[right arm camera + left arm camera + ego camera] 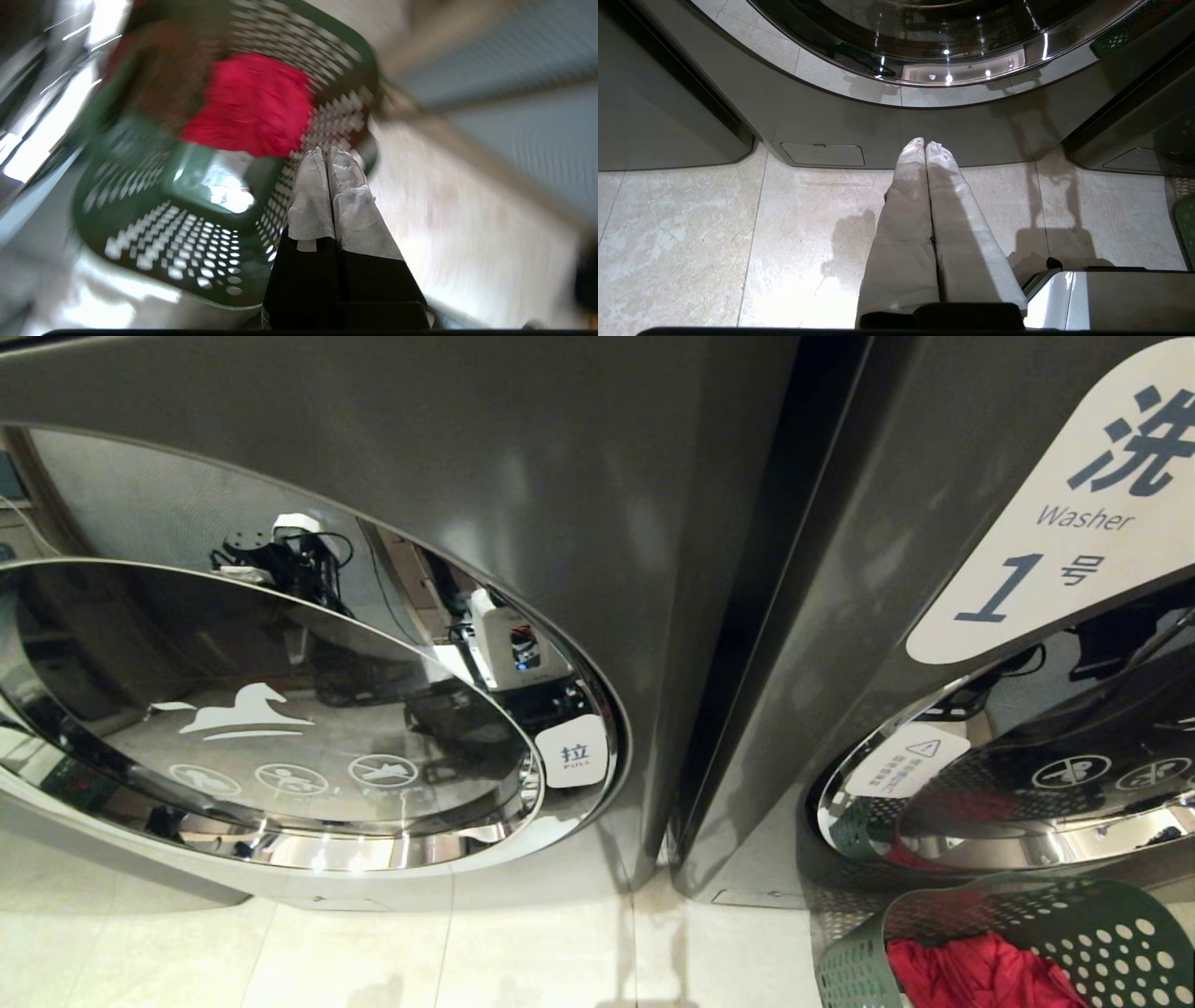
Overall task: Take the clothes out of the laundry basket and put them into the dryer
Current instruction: Take the clothes out of the basket
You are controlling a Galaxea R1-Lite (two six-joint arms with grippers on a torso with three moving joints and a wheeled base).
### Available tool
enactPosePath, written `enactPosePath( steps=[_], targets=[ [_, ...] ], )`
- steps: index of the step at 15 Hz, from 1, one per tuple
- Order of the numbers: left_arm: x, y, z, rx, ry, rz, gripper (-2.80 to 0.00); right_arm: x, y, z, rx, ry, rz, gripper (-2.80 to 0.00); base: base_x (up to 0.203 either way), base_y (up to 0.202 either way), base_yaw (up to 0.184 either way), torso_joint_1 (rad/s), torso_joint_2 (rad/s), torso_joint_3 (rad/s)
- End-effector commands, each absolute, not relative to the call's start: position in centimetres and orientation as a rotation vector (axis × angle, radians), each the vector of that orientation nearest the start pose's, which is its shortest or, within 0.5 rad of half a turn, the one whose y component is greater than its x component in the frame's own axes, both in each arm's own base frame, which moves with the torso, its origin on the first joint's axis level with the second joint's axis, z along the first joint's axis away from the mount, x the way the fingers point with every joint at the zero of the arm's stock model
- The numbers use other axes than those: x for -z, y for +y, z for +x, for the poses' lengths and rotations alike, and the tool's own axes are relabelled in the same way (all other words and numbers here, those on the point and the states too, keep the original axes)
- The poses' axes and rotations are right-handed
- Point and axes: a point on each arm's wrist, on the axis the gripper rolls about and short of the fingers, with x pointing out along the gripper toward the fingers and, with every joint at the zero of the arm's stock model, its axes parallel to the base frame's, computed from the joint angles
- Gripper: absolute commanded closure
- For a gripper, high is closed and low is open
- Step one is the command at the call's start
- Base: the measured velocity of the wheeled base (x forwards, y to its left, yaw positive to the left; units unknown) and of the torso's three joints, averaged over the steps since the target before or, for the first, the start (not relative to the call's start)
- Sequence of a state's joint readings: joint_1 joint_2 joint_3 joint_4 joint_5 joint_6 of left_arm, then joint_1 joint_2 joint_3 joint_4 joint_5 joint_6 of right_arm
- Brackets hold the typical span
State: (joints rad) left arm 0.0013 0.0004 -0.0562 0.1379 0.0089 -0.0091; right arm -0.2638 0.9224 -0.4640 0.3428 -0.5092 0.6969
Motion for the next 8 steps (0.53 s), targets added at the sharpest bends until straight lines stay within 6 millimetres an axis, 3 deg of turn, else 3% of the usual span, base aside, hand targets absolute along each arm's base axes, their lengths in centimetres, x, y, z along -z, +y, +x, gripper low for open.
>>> enactPosePath(
  steps=[1,5,8],
  targets=[
    [-7.7,0.0,-2.8,-0.011,0.081,-0.009,0.00,-14.2,-6.1,9.5,1.201,0.659,0.686,0.00,0.000,0.000,0.000,0.000,0.00,0.000],
    [-7.7,0.0,-2.8,-0.011,0.081,-0.009,0.00,-10.6,-10.2,10.7,1.295,0.886,0.964,0.00,0.000,0.000,0.000,0.000,0.00,0.000],
    [-7.7,0.0,-2.8,-0.011,0.081,-0.009,0.00,-6.0,-13.4,13.1,1.222,0.931,1.003,0.00,0.000,0.000,0.000,0.000,0.00,0.000]
  ],
)
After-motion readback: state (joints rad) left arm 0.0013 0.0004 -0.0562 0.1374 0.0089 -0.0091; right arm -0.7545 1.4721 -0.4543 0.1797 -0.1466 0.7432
